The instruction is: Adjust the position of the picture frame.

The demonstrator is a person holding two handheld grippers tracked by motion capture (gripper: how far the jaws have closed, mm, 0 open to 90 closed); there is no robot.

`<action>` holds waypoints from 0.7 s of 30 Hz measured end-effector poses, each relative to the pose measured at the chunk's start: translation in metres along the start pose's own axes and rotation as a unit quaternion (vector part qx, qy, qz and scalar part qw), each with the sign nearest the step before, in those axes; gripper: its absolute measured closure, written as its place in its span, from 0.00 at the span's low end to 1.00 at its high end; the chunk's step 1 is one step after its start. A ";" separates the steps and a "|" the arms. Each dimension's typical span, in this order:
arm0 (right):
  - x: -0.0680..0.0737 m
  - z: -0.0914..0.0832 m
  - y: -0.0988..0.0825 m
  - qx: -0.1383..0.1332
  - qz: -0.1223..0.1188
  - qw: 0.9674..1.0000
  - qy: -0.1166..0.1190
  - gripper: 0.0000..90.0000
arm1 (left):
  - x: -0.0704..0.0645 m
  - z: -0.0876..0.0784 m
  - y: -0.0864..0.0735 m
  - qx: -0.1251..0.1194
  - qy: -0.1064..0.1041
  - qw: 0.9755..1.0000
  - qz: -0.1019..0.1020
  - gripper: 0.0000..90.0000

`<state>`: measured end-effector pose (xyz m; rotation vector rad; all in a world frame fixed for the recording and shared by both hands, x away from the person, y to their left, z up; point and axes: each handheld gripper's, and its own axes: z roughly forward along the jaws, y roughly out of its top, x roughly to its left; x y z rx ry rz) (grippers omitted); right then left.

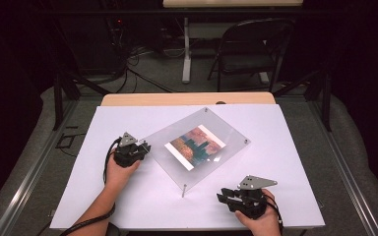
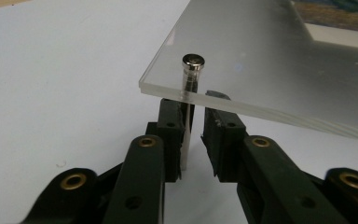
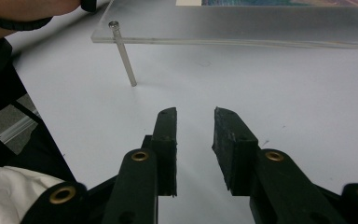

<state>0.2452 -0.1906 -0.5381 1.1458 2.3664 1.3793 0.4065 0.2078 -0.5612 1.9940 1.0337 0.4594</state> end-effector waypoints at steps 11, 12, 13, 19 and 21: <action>0.003 -0.002 -0.002 -0.003 -0.001 1.000 -0.005 0.80 | 0.001 0.003 0.002 0.003 0.009 1.000 -0.008 0.94; 0.003 -0.001 -0.002 -0.002 -0.002 1.000 -0.002 0.80 | 0.000 0.003 0.002 0.004 0.009 1.000 -0.009 0.94; 0.004 0.000 -0.002 0.000 -0.002 1.000 0.000 0.81 | 0.000 0.003 0.003 0.006 0.010 1.000 -0.010 0.94; 0.011 0.011 0.000 0.009 -0.015 1.000 0.022 0.80 | -0.003 -0.004 0.008 0.021 -0.001 1.000 -0.008 0.94; 0.012 0.013 0.000 0.012 -0.021 0.999 0.026 0.80 | -0.004 -0.008 0.009 0.022 -0.006 1.000 -0.007 0.94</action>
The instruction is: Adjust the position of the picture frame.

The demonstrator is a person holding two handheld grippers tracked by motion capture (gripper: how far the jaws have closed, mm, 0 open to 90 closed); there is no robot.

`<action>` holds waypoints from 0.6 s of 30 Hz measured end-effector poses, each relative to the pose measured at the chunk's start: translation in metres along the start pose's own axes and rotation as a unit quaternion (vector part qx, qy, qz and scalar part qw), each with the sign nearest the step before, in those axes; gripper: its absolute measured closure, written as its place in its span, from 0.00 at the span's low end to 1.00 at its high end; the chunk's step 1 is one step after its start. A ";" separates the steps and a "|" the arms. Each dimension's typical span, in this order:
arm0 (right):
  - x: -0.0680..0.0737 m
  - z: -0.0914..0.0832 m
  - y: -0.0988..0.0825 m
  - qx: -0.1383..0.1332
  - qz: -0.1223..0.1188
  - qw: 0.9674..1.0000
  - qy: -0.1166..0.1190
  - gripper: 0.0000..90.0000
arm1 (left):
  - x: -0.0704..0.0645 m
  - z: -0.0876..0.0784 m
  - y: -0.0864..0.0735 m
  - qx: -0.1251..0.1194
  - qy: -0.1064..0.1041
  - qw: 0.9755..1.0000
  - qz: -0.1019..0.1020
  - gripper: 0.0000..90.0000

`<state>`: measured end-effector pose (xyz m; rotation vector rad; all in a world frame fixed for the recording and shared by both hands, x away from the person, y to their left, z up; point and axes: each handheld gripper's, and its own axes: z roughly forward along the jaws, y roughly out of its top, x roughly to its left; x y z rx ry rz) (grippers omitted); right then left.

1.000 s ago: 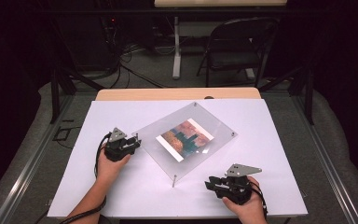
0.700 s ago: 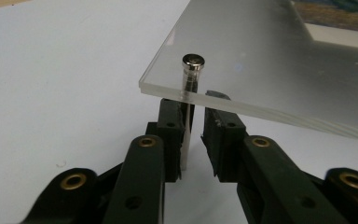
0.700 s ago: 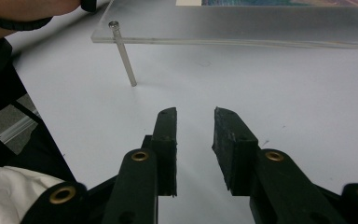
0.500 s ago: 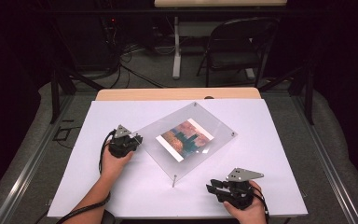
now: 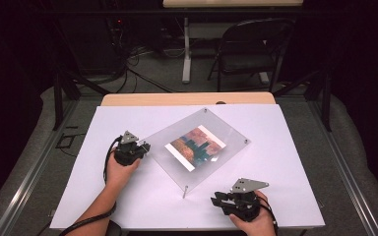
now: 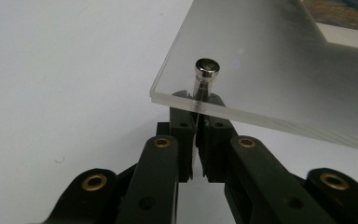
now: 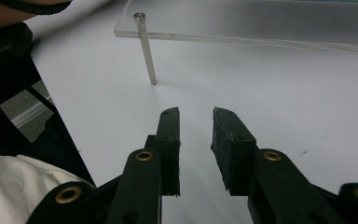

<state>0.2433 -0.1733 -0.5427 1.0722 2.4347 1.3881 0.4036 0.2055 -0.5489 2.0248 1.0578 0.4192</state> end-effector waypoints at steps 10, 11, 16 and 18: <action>0.005 0.009 0.006 -0.022 0.005 0.999 0.048 0.73 | -0.018 -0.028 0.001 -0.002 -0.035 0.999 0.011 0.94; 0.005 0.010 0.006 -0.018 0.004 0.999 0.051 0.71 | -0.019 -0.030 0.001 -0.004 -0.036 0.999 0.010 0.94; 0.009 0.013 0.009 -0.026 -0.009 0.998 0.058 0.70 | -0.025 -0.036 0.000 -0.013 -0.041 0.999 0.006 0.94; 0.010 0.014 0.010 -0.026 -0.010 0.998 0.062 0.71 | -0.027 -0.038 0.000 -0.014 -0.042 0.999 0.005 0.94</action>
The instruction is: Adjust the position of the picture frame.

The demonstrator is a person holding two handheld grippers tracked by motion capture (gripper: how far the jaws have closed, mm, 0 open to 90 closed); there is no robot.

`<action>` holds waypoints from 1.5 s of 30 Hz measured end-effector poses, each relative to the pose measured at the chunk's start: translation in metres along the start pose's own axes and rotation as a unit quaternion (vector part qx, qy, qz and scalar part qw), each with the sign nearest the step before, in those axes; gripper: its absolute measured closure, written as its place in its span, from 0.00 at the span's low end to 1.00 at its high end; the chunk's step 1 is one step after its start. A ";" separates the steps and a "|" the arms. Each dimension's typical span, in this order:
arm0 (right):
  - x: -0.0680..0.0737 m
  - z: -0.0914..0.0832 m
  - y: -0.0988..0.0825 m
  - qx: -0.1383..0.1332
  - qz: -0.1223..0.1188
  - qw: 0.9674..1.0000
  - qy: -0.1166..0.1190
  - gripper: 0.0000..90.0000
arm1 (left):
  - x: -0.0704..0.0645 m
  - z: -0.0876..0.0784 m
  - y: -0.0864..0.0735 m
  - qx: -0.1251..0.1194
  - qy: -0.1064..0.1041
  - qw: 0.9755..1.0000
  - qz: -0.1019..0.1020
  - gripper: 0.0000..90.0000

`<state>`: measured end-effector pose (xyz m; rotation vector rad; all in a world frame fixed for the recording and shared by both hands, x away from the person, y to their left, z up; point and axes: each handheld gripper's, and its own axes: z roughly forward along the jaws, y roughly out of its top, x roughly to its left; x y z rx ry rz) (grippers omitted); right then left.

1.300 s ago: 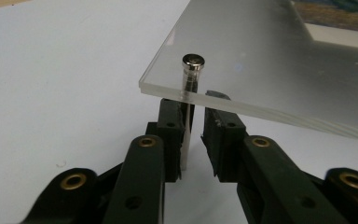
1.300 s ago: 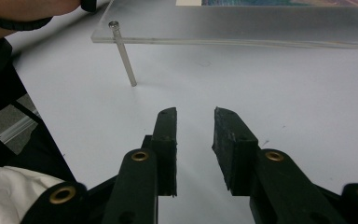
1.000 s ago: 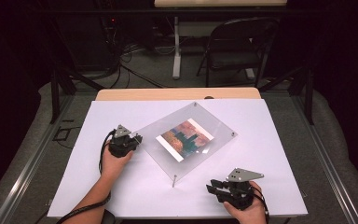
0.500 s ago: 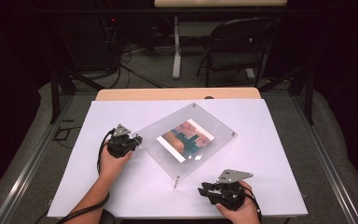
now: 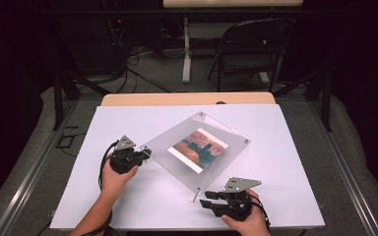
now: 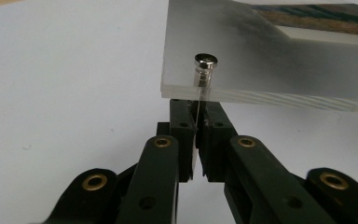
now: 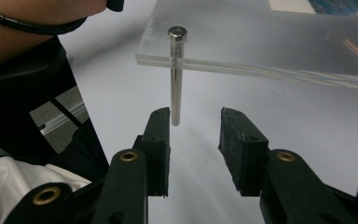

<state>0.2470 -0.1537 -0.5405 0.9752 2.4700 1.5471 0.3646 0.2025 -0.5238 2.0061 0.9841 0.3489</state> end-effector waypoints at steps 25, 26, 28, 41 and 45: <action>0.004 0.005 0.005 0.018 -0.018 0.999 0.021 0.95 | -0.019 -0.015 -0.009 -0.009 -0.011 1.000 0.015 0.95; 0.004 0.004 0.005 0.016 -0.015 1.000 0.020 0.95 | -0.020 -0.017 -0.009 -0.010 -0.012 1.000 0.017 0.95; 0.001 0.002 0.005 0.014 -0.011 1.000 0.018 0.95 | -0.021 -0.019 -0.009 -0.013 -0.012 1.000 0.018 0.95; -0.029 -0.008 0.007 0.011 0.039 0.998 -0.054 0.96 | -0.036 -0.026 -0.013 -0.024 -0.023 0.999 0.024 0.95; -0.044 -0.009 0.008 0.011 0.055 0.995 -0.077 0.96 | -0.043 -0.025 -0.015 -0.026 -0.028 0.999 0.027 0.95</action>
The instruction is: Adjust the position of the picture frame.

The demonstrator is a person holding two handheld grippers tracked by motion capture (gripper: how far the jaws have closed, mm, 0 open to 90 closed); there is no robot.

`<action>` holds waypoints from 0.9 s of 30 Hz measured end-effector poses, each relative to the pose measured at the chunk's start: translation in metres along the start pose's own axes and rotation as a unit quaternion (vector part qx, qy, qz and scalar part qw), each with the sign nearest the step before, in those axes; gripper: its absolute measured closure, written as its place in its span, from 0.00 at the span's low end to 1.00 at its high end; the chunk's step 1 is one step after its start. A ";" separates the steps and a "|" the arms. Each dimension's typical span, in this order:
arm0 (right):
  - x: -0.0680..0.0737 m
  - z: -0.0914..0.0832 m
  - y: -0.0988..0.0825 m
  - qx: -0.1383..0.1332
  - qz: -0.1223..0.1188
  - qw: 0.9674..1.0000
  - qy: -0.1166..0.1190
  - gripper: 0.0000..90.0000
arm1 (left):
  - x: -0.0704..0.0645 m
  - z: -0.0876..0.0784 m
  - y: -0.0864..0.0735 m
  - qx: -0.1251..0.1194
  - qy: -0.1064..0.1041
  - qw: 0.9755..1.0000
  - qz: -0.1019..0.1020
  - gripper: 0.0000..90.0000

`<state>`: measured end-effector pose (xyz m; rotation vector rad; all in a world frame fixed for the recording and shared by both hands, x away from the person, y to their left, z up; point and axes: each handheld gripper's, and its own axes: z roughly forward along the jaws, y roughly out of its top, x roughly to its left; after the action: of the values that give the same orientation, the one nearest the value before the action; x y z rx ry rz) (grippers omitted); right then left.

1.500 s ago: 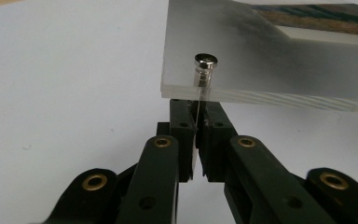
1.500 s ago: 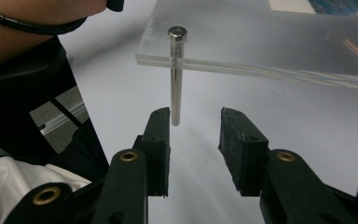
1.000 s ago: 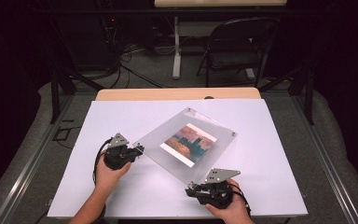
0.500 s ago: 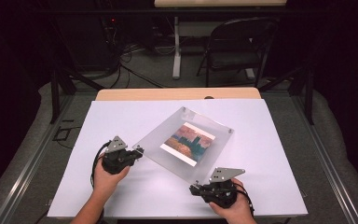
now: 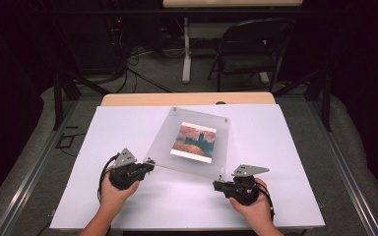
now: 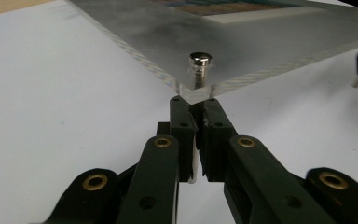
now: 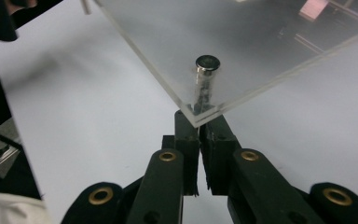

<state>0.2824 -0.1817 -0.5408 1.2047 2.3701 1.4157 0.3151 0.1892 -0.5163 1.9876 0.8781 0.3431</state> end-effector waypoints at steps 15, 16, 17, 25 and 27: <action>-0.035 0.020 0.023 0.001 0.009 0.999 -0.030 0.96 | 0.006 0.018 -0.001 -0.001 0.016 0.999 -0.029 0.95; -0.036 0.021 0.023 -0.001 0.009 0.999 -0.032 0.96 | 0.007 0.020 -0.001 -0.002 0.016 0.999 -0.031 0.95; -0.038 0.022 0.024 0.001 0.009 0.999 -0.034 0.96 | 0.007 0.022 -0.001 -0.001 0.016 0.999 -0.032 0.95; -0.053 0.022 0.027 -0.002 0.024 0.998 -0.050 0.95 | 0.006 0.039 0.004 0.005 0.015 1.000 -0.027 0.94; -0.055 0.021 0.027 -0.002 0.024 0.998 -0.053 0.95 | 0.006 0.041 0.004 0.007 0.013 1.000 -0.026 0.94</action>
<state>0.3452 -0.1986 -0.5465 1.3105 2.2813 1.3353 0.3435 0.1663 -0.5356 1.9737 0.9498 0.3337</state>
